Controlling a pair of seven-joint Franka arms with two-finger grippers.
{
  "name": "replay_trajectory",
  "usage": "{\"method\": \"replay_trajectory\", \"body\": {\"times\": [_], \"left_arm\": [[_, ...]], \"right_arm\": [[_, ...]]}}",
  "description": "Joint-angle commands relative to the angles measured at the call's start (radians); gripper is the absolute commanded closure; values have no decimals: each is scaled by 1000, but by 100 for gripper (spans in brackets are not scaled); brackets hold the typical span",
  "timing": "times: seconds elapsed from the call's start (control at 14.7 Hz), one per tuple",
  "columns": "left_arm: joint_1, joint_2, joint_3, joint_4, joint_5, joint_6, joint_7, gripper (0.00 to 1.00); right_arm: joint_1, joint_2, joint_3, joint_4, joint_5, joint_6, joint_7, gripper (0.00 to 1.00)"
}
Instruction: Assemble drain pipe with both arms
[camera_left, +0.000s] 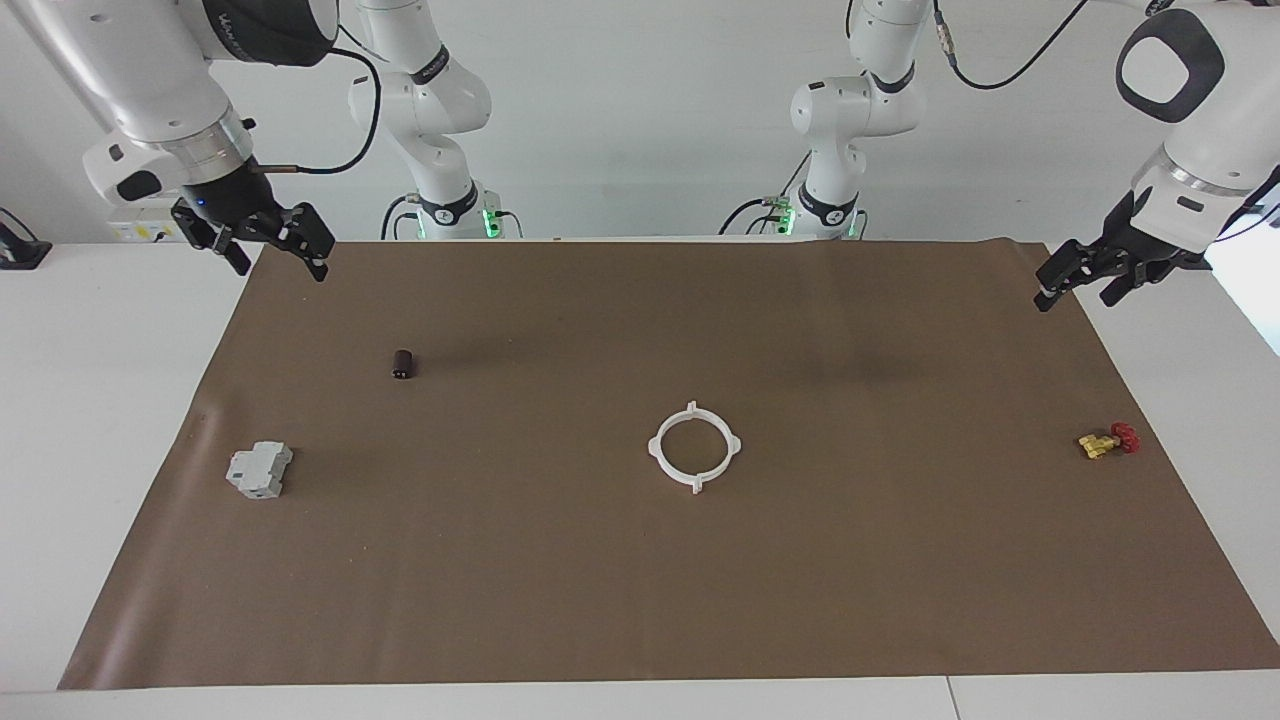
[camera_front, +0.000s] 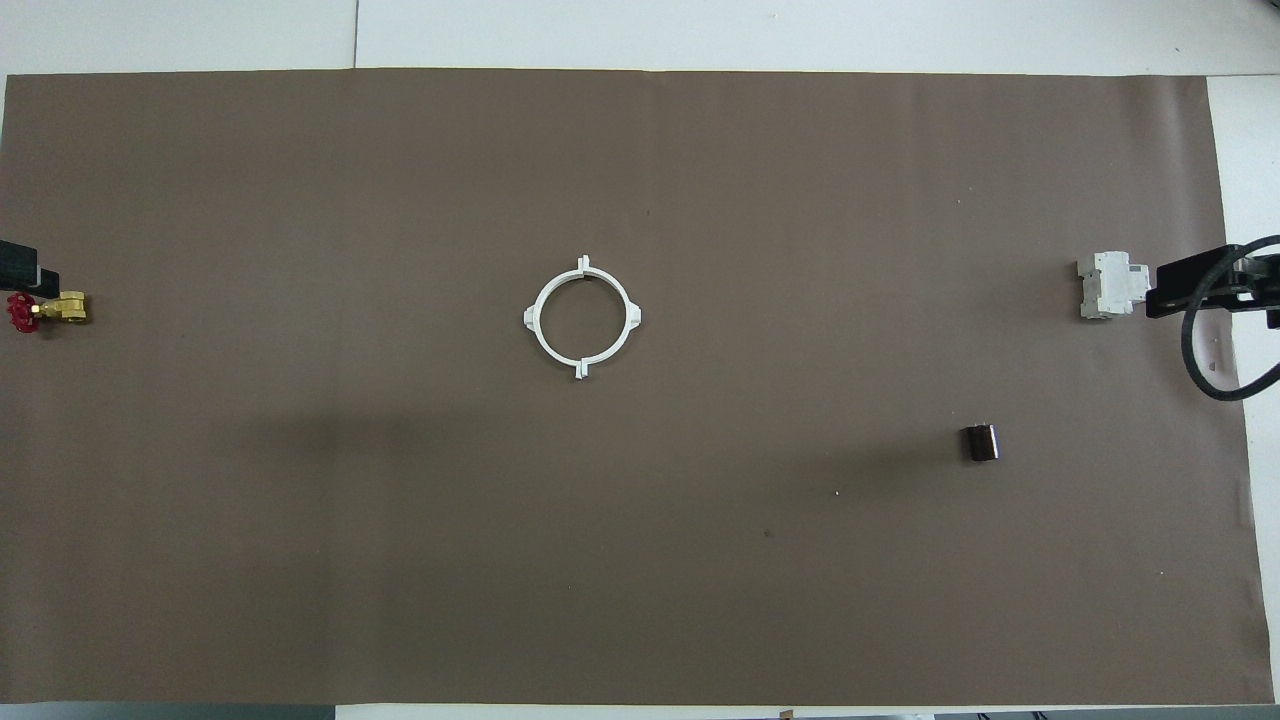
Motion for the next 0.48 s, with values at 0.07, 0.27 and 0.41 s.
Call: {"method": "replay_trajectory", "body": {"times": [0.07, 0.27, 0.41], "left_arm": [[-3, -50, -1, -58, 23, 26, 12, 0], [-3, -50, -1, -58, 23, 26, 10, 0], [-2, -50, -3, -58, 23, 29, 10, 0]], "right_arm": [[-2, -7, 2, -3, 12, 10, -24, 0], [-4, -7, 2, -3, 12, 9, -24, 0], [-4, -7, 2, -3, 11, 10, -24, 0]]}}
